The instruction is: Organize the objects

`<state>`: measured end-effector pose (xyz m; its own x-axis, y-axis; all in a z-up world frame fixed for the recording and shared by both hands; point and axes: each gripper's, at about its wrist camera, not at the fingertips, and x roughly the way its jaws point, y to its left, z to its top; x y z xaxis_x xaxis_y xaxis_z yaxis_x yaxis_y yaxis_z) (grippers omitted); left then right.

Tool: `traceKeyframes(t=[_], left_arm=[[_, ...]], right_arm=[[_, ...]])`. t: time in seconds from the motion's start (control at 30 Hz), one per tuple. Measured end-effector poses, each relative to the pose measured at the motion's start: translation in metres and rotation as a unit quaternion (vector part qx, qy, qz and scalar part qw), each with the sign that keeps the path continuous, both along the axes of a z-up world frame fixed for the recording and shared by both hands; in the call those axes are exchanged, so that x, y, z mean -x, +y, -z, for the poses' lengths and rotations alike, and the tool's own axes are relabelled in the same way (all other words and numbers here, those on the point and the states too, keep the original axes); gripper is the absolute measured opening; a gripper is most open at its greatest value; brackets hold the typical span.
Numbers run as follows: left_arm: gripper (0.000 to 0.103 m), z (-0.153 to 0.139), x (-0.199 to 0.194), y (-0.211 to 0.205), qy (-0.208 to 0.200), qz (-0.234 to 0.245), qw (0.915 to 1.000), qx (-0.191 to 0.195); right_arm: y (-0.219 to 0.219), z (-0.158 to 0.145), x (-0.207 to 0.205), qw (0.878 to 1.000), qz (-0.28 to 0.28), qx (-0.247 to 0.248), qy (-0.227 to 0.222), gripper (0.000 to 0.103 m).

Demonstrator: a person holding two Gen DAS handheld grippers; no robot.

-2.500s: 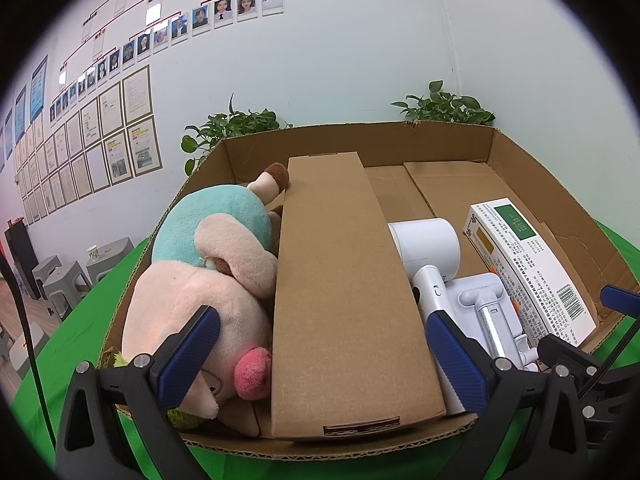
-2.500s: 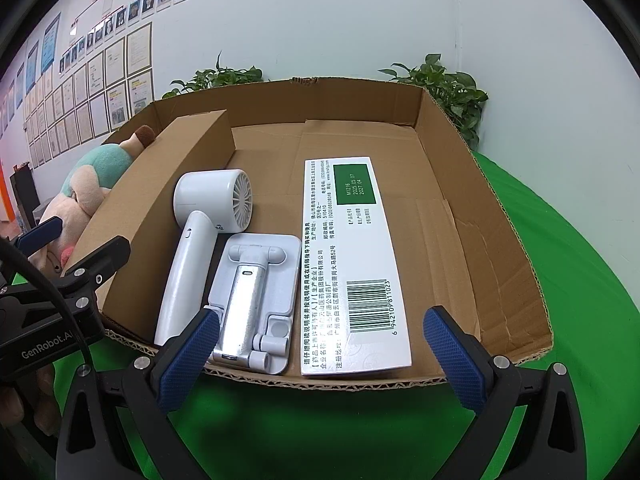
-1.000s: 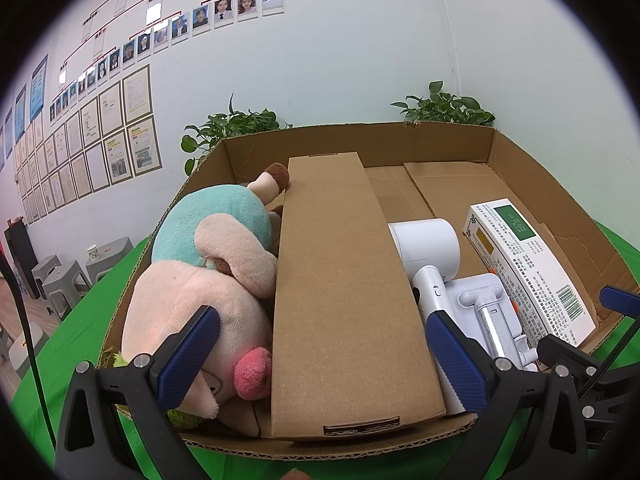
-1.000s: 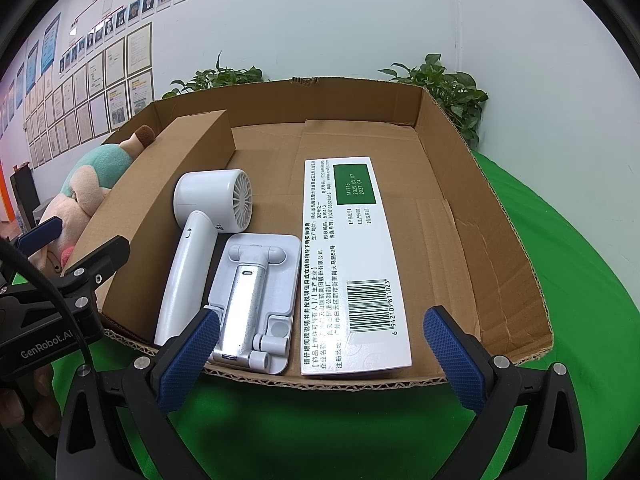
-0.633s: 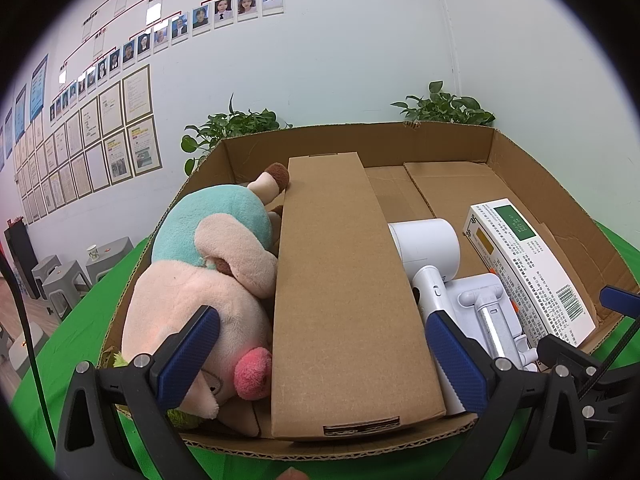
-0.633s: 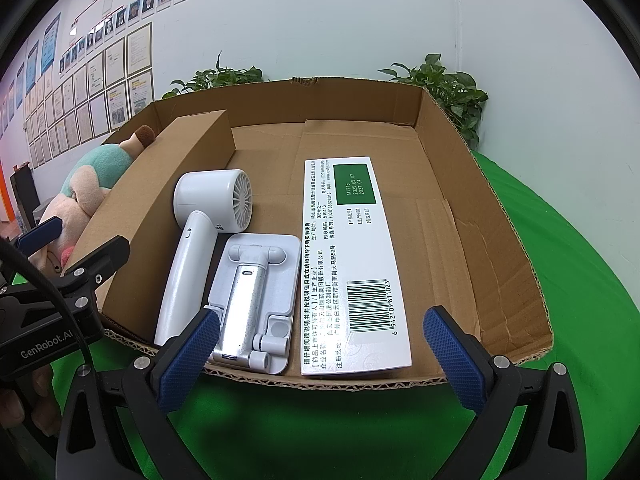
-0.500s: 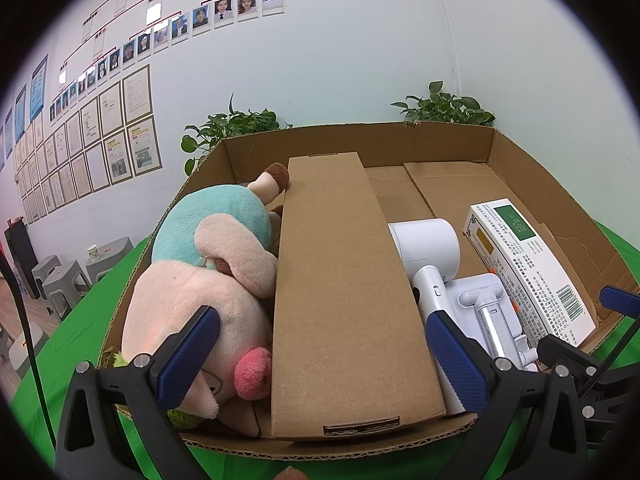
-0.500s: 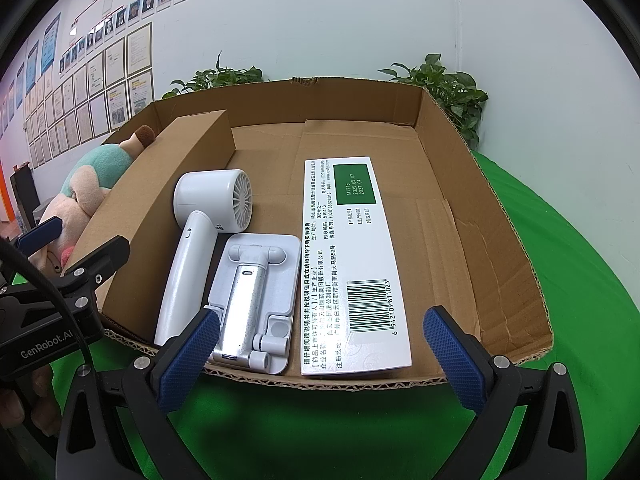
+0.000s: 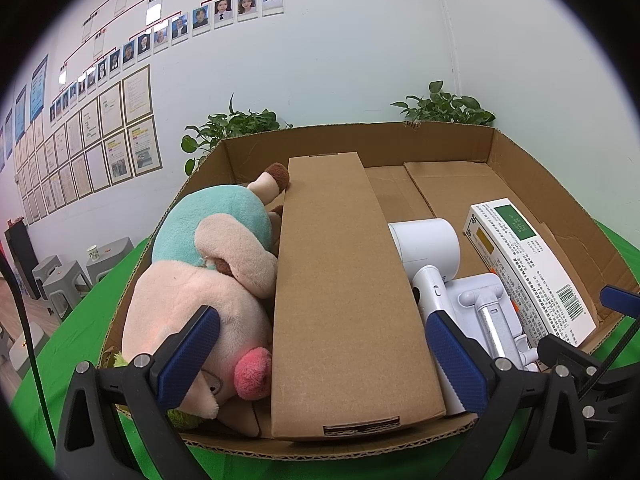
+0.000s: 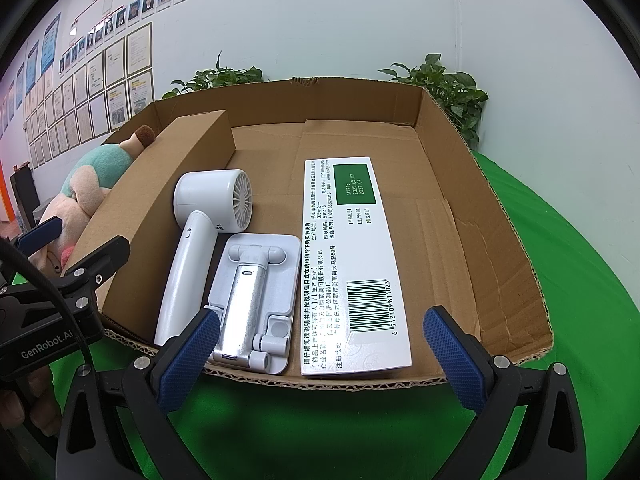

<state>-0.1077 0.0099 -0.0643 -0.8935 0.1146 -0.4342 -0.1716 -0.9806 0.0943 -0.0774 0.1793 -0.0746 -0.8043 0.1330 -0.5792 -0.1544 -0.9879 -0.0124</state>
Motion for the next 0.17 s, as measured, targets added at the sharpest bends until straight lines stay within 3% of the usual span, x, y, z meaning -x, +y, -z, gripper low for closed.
traceKeyframes(t=[0.17], left_arm=[[0.103, 0.0003, 0.0005, 0.0004, 0.001, -0.001, 1.0000, 0.001]], right_arm=[[-0.0001, 0.0001, -0.0002, 1.000, 0.000, 0.000, 0.000, 0.103]])
